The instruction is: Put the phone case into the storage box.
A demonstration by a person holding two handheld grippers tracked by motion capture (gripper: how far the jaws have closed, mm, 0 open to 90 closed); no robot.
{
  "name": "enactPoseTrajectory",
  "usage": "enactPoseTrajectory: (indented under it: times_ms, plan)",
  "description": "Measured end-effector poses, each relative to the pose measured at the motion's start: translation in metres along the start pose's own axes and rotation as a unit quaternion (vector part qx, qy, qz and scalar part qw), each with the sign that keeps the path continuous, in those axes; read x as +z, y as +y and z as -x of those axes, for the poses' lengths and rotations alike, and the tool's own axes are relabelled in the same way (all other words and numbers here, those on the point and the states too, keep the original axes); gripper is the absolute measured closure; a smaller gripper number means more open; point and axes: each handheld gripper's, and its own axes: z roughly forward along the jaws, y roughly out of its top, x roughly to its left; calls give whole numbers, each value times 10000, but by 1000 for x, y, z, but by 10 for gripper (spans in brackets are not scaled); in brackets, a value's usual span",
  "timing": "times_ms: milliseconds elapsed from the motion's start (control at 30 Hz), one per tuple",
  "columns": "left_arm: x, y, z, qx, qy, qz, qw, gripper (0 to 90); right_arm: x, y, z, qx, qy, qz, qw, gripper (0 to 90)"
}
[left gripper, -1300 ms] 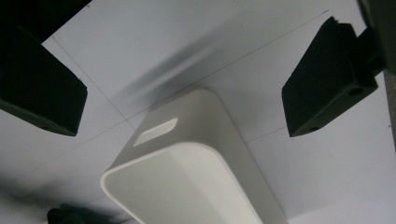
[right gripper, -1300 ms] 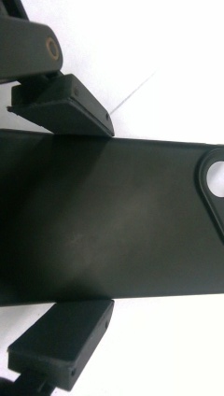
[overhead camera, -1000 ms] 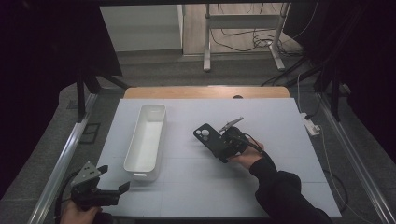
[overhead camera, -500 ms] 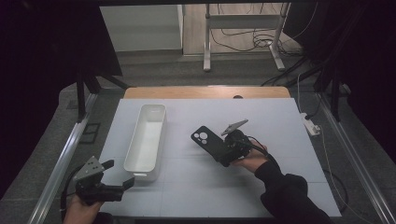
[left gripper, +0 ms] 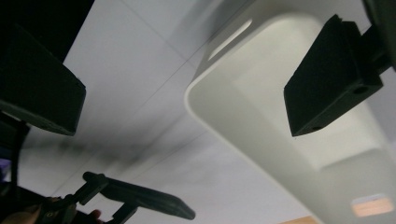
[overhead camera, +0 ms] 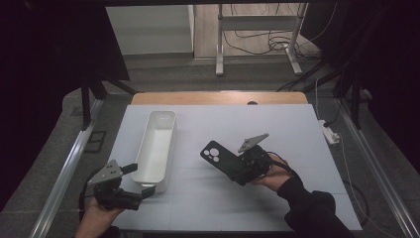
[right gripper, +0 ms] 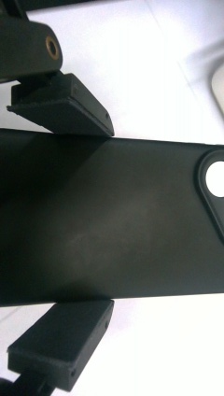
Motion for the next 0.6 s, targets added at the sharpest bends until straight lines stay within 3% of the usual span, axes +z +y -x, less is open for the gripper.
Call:
enactPoseTrajectory:
  times_ms: [367,600]
  plan:
    - [20,11,1,208,-502,76,9985,0,-14,-6,-16,-236,312,181,9991,151]
    - [31,18,-2,256,-861,156,9958,0,-22,-11,-22,-347,448,278,9980,151]
